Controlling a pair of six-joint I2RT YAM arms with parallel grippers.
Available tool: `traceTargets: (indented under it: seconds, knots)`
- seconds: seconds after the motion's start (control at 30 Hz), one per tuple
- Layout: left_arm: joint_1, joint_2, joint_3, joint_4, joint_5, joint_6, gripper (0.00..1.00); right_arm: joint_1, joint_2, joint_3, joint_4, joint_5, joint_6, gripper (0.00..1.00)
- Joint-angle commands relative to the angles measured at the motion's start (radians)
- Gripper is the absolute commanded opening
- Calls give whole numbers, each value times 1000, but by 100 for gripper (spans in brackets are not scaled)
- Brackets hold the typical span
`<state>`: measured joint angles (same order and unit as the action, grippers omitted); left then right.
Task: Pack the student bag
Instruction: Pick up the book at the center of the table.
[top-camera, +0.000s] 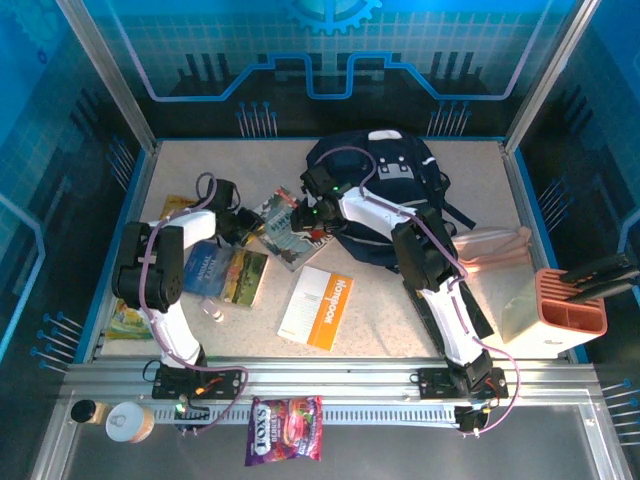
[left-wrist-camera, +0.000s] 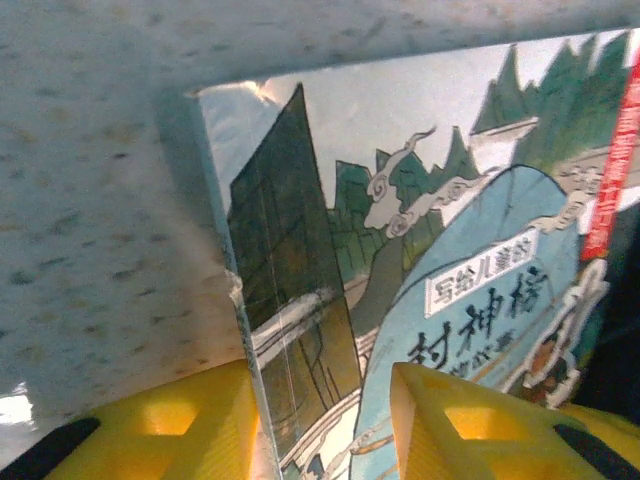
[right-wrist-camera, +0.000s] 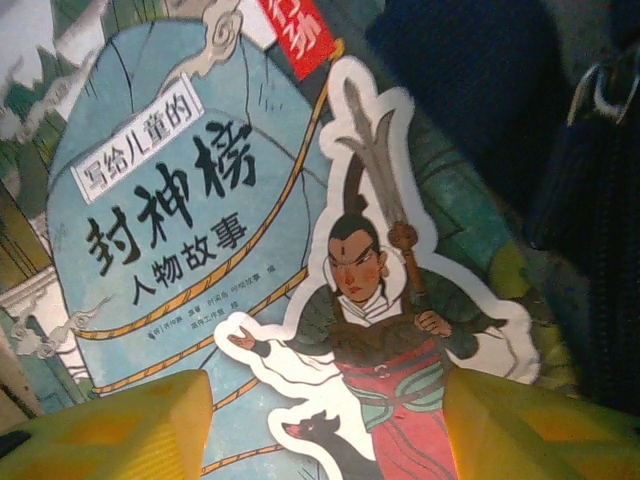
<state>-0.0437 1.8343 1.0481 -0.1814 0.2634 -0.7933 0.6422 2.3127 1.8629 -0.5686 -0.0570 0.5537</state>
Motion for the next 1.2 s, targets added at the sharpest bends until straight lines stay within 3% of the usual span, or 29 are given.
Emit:
traceTargets:
  seconds: [0.0,0.2,0.33,0.57,0.8,1.0,1.17]
  knots:
    - [1,0,-9,88,128,61,39,1,38,-39,-41,-4,48,63]
    - [-1,-27,-74,259,279,82,36,-8,34,-83,-25,-38,91,63]
    - [-5,-34,-100,305,296,77,30,-18,19,-101,-9,-68,107,62]
    - [-4,-70,-134,315,233,53,1,-40,-117,-203,76,-102,139,62]
    - [25,-283,-157,184,70,32,0,-86,-374,-431,329,-213,283,70]
    - [56,-397,-116,213,88,-116,0,-111,-506,-561,505,-264,503,81]
    - [67,-443,-69,268,96,-249,0,-103,-522,-556,588,-256,637,88]
